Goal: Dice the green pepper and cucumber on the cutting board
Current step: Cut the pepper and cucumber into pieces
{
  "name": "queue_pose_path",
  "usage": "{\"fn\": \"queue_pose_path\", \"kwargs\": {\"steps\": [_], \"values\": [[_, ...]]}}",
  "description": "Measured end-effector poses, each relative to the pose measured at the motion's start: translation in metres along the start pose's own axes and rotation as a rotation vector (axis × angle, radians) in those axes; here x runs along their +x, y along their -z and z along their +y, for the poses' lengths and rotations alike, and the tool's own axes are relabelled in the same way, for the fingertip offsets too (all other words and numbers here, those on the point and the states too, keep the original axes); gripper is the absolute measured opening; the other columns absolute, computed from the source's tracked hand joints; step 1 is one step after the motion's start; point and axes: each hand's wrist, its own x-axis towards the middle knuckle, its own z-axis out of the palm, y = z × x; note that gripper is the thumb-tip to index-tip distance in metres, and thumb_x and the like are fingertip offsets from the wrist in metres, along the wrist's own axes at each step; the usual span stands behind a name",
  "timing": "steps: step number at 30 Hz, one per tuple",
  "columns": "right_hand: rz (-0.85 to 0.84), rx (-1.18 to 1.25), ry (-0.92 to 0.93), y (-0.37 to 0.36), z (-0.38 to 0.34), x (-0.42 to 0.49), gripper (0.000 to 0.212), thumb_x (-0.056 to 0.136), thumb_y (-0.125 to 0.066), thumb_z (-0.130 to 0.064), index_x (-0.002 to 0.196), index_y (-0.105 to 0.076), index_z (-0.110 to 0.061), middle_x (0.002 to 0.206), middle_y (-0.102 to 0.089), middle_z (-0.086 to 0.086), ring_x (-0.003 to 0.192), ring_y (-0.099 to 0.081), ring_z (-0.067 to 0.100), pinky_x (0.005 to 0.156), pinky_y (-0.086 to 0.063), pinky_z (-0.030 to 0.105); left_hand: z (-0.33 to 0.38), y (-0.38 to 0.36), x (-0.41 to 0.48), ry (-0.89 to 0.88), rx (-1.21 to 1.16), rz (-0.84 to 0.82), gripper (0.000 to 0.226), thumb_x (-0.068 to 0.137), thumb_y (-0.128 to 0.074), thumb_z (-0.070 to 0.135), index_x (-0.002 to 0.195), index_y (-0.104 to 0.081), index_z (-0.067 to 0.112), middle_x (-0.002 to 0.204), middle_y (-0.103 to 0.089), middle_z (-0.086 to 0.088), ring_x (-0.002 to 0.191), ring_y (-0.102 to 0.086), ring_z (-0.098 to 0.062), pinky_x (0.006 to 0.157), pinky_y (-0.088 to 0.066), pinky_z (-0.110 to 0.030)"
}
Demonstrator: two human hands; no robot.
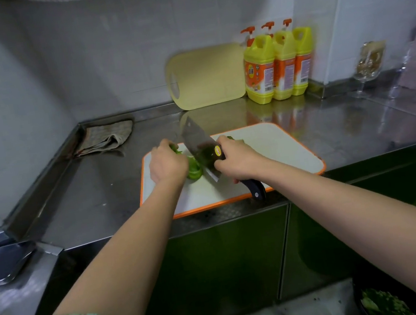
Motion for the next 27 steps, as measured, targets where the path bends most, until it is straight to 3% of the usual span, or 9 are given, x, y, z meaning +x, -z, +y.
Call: {"fn": "queue_pose_path", "kwargs": {"steps": [4, 8, 10, 13, 20, 27], "values": [[0.018, -0.073, 0.010, -0.005, -0.004, -0.003, 0.018, 0.089, -0.048, -0.010, 0.105, -0.041, -0.009, 0.086, -0.052, 0.008, 0.059, -0.058, 0.025, 0.052, -0.055, 0.038, 0.003, 0.001, -0.002, 0.037, -0.086, -0.056, 0.035, 0.086, -0.059, 0.021, 0.119, -0.055, 0.012, 0.117, -0.062, -0.012, 0.105, -0.061, -0.034, 0.082, -0.047, -0.031], [0.016, -0.188, 0.034, -0.004, -0.006, -0.003, 0.020, 0.089, -0.050, -0.013, 0.106, -0.041, -0.010, 0.086, -0.054, 0.009, 0.068, -0.054, 0.028, 0.059, -0.049, 0.039, 0.007, 0.006, -0.004, 0.081, -0.170, -0.128, 0.046, 0.078, -0.069, 0.038, 0.107, -0.061, 0.004, 0.094, -0.069, -0.010, 0.064, -0.064, -0.026, 0.077, -0.057, -0.039], [0.034, -0.242, 0.063, -0.004, -0.006, -0.003, 0.021, 0.090, -0.051, -0.016, 0.106, -0.039, -0.011, 0.090, -0.053, 0.010, 0.076, -0.050, 0.030, 0.061, -0.042, 0.037, 0.006, 0.007, -0.004, 0.078, -0.221, -0.144, 0.040, 0.078, -0.071, 0.037, 0.099, -0.067, 0.003, 0.085, -0.071, -0.010, 0.056, -0.062, -0.024, 0.073, -0.058, -0.037], [0.037, -0.318, 0.090, -0.002, -0.007, -0.005, 0.025, 0.091, -0.051, -0.018, 0.113, -0.040, -0.010, 0.088, -0.046, 0.007, 0.079, -0.044, 0.030, 0.063, -0.036, 0.035, 0.004, 0.007, -0.003, 0.104, -0.337, -0.171, 0.028, 0.079, -0.073, 0.029, 0.088, -0.071, 0.003, 0.076, -0.071, -0.011, 0.066, -0.070, -0.027, 0.078, -0.059, -0.041], [-0.016, -0.393, 0.088, 0.000, -0.012, -0.006, 0.030, 0.093, -0.050, -0.018, 0.119, -0.040, -0.009, 0.089, -0.046, 0.007, 0.082, -0.045, 0.029, 0.063, -0.036, 0.035, 0.007, 0.006, -0.005, 0.149, -0.481, -0.208, 0.016, 0.081, -0.073, 0.019, 0.087, -0.071, 0.005, 0.070, -0.071, -0.007, 0.064, -0.072, -0.026, 0.080, -0.060, -0.040], [-0.082, -0.391, 0.067, 0.001, -0.013, -0.002, 0.027, 0.094, -0.047, -0.016, 0.117, -0.036, -0.010, 0.074, -0.042, 0.002, 0.062, -0.046, 0.021, 0.047, -0.032, 0.032, 0.005, 0.006, -0.003, 0.144, -0.499, -0.222, 0.012, 0.083, -0.073, 0.018, 0.083, -0.069, 0.007, 0.071, -0.070, -0.007, 0.065, -0.072, -0.026, 0.080, -0.060, -0.041]]}}
